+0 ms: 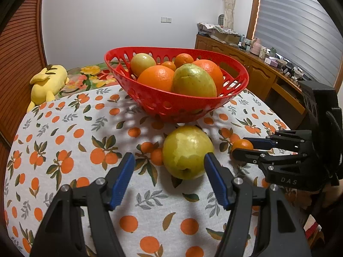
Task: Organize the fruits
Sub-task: 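Move the left tool to a large yellow-green fruit while the right tool approaches a mandarin, then close the left tool on the yellow-green fruit while the right tool grasps the mandarin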
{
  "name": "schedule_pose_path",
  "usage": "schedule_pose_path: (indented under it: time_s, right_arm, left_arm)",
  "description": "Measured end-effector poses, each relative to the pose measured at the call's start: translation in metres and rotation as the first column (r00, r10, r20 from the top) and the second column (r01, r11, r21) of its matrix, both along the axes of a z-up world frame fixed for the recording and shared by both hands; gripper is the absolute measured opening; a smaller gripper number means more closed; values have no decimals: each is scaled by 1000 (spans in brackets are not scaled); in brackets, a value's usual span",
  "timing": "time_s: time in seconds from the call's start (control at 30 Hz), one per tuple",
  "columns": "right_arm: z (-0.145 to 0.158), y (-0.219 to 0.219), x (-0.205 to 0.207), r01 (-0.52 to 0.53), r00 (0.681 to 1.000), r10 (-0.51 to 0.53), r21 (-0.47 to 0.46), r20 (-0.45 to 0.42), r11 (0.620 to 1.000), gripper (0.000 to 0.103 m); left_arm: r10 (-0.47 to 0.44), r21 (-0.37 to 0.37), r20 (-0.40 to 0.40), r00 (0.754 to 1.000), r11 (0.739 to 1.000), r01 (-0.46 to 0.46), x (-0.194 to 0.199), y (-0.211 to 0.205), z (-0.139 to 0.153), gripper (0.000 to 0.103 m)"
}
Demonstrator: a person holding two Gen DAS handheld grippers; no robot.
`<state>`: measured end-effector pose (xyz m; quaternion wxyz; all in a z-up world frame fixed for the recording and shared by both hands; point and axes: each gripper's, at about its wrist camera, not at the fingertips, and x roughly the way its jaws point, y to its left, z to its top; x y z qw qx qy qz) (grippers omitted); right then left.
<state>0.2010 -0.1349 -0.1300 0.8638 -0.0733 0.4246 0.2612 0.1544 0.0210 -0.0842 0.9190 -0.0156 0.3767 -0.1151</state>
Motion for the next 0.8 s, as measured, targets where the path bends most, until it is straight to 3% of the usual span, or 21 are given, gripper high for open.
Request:
schedule_pose_path:
  time_s: [0.43, 0.8]
  right_arm:
    - [7, -23, -25, 9, 1000, -10, 54, 14, 999, 30]
    - [0, -39, -42, 49, 999, -51, 104, 17, 993, 30]
  left_arm:
    - [-23, 7, 1, 1000, 1000, 23, 9, -17, 5, 69]
    - [-23, 41, -53, 998, 999, 25, 28, -30, -11, 70]
